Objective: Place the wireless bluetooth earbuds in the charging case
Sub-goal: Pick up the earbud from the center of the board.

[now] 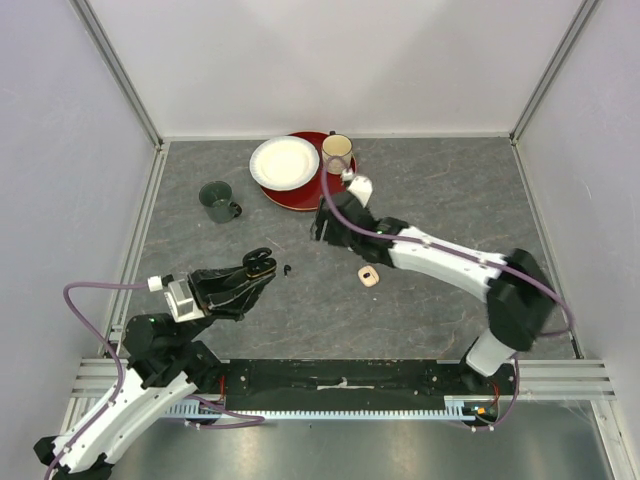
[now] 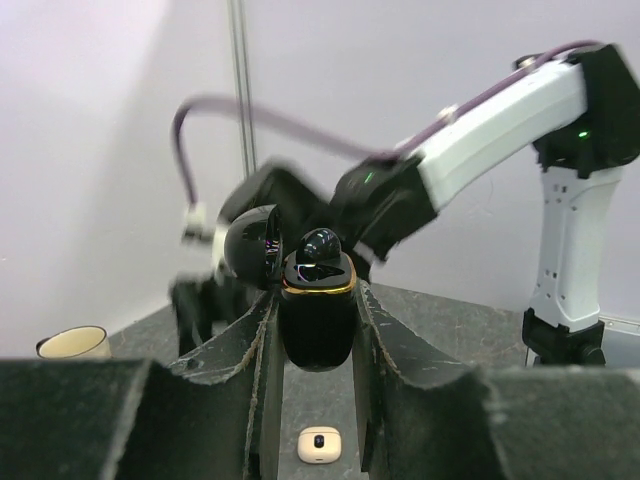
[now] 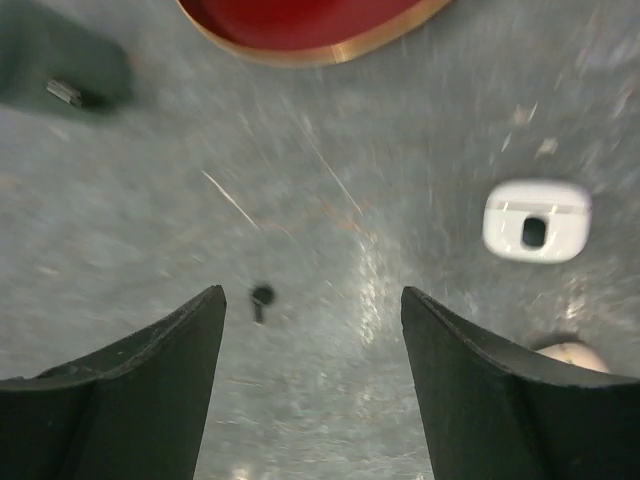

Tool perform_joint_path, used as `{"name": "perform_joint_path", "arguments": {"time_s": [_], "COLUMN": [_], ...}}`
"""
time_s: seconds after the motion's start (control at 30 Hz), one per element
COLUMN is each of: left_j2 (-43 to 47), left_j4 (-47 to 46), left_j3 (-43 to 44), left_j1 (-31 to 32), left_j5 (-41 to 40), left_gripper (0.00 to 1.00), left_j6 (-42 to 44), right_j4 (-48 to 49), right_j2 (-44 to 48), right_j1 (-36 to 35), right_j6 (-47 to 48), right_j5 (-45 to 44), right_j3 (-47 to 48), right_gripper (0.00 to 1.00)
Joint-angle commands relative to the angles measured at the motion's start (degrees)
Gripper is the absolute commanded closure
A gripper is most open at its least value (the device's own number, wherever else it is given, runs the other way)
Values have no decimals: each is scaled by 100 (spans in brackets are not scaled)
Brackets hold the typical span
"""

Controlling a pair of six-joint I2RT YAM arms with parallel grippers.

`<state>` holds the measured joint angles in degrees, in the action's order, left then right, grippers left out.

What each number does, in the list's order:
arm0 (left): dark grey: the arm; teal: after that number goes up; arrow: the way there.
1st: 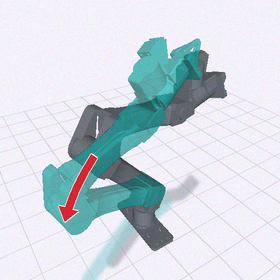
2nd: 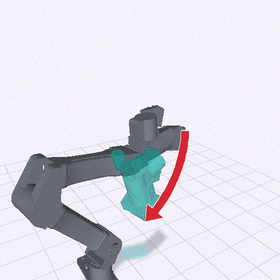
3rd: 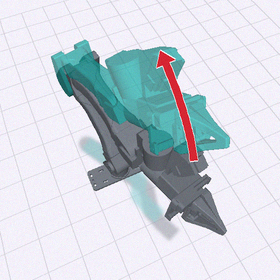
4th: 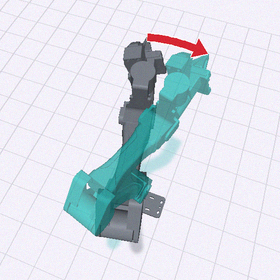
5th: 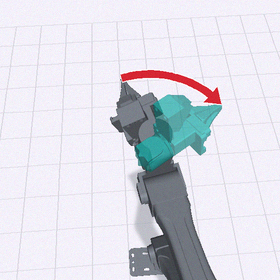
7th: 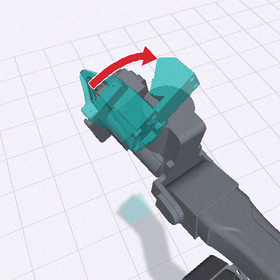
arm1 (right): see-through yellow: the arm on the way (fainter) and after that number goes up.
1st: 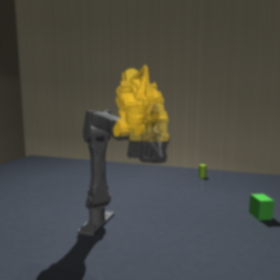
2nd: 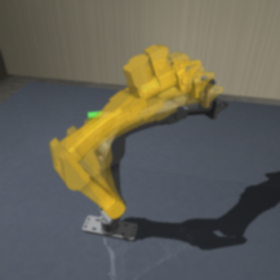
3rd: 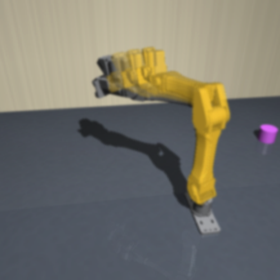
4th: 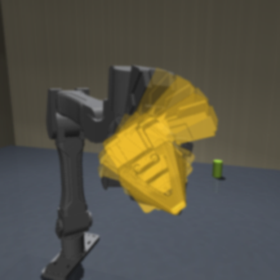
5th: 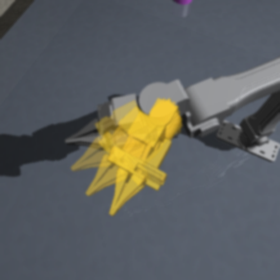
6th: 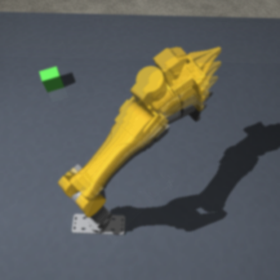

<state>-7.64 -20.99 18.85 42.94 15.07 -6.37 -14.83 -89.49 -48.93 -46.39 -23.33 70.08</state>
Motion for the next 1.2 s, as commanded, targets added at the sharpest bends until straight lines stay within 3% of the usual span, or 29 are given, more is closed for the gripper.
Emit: {"name": "perform_joint_path", "arguments": {"time_s": [0.0, 0.33, 0.67, 1.17], "left_j2": [122, 333, 368, 439], "left_j4": [113, 306, 368, 473], "left_j3": [259, 286, 295, 295], "left_j1": [-14, -5, -5, -13], "left_j5": [-118, -233, -276, -391], "left_gripper": [98, 98, 98, 98], "left_j6": [-48, -40, 4, 13], "right_j4": [-310, -635, -1039, -1075], "right_j2": [-884, -2458, -2854, -3338], "right_j1": [-73, -591, -732, -759], "right_j6": [-660, -1187, -1899, -2119], "right_j5": [927, 831, 734, 813], "right_j3": [242, 1464, 1895, 2273], "right_gripper": [23, 25, 29, 40]}}
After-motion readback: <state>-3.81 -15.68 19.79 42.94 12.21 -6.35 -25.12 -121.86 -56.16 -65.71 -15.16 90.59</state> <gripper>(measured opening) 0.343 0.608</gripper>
